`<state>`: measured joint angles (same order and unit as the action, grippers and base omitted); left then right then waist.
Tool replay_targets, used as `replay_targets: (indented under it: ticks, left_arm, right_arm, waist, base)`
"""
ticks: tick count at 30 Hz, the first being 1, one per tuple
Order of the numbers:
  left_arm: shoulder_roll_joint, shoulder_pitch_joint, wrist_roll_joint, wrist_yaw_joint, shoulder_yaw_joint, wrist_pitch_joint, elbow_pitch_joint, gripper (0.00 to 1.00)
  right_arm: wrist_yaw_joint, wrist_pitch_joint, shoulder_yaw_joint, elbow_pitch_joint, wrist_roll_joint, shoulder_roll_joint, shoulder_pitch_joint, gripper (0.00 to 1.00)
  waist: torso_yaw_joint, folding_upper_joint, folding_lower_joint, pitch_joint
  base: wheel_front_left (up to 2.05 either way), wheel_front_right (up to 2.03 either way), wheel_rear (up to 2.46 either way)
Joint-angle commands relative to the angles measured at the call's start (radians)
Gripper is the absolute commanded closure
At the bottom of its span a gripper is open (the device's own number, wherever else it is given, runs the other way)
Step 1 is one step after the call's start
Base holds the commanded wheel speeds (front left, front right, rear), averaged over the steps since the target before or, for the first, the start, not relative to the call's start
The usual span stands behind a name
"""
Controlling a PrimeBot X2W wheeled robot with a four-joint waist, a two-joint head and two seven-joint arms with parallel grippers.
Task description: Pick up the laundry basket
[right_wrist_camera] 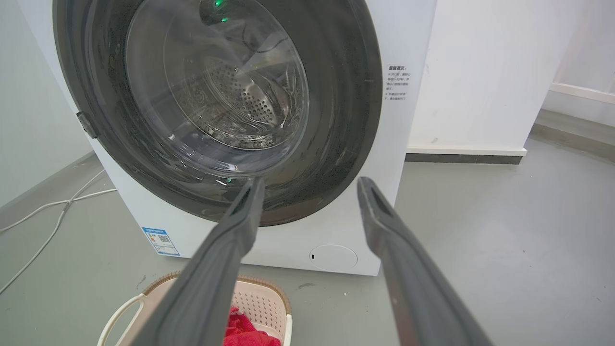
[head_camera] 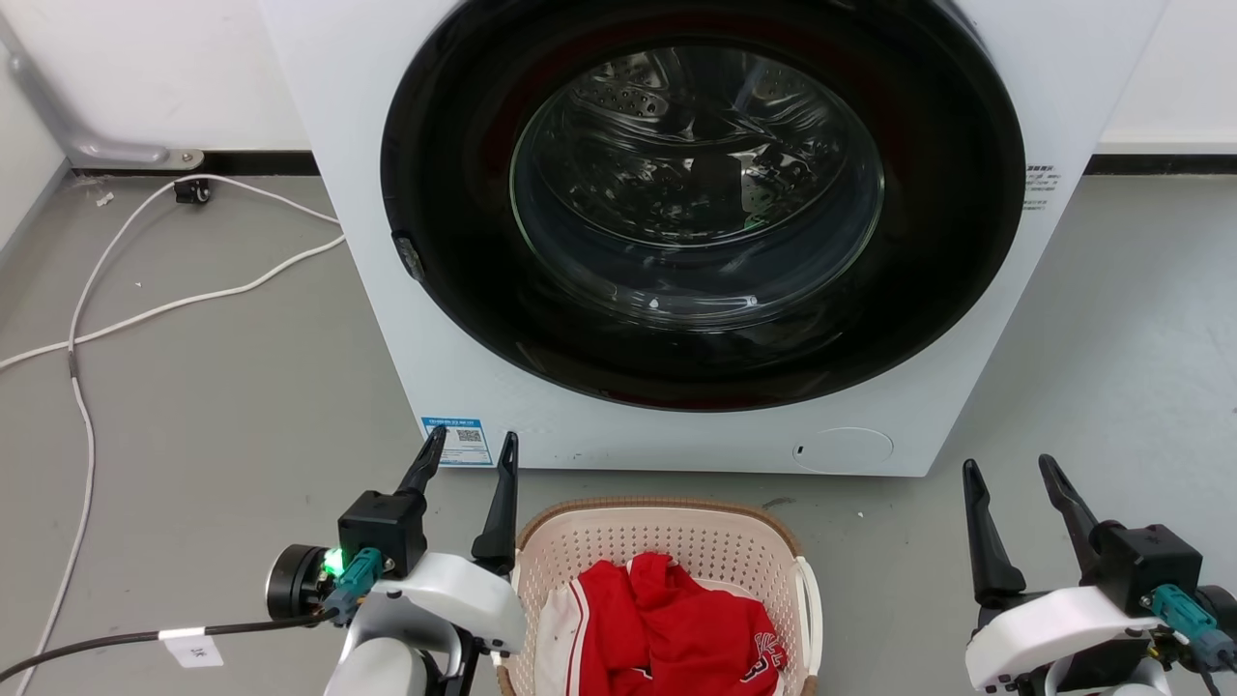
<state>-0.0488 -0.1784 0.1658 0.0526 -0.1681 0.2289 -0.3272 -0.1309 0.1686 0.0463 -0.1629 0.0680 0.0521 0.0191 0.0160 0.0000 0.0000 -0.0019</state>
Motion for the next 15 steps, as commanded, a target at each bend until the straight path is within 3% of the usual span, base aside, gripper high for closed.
replay_targets:
  ticks: [1, 15]
  left_arm:
    - [-0.003, -0.017, -0.026, -0.005, -0.003, 0.010, -0.002, 0.00]
    - [-0.003, -0.027, -0.119, -0.022, -0.009, 0.035, -0.022, 0.00]
  right_arm:
    - [0.000, 0.008, -0.001, 0.008, -0.023, -0.002, -0.010, 0.00]
    - [0.000, 0.027, 0.006, 0.002, -0.057, -0.003, -0.013, 0.00]
  waist:
    - [0.000, 0.0000, 0.0000, 0.000]
    - [0.001, 0.0000, 0.0000, 0.001]
  base:
    - [0.00, 0.00, 0.00]
    - [0.00, 0.00, 0.00]
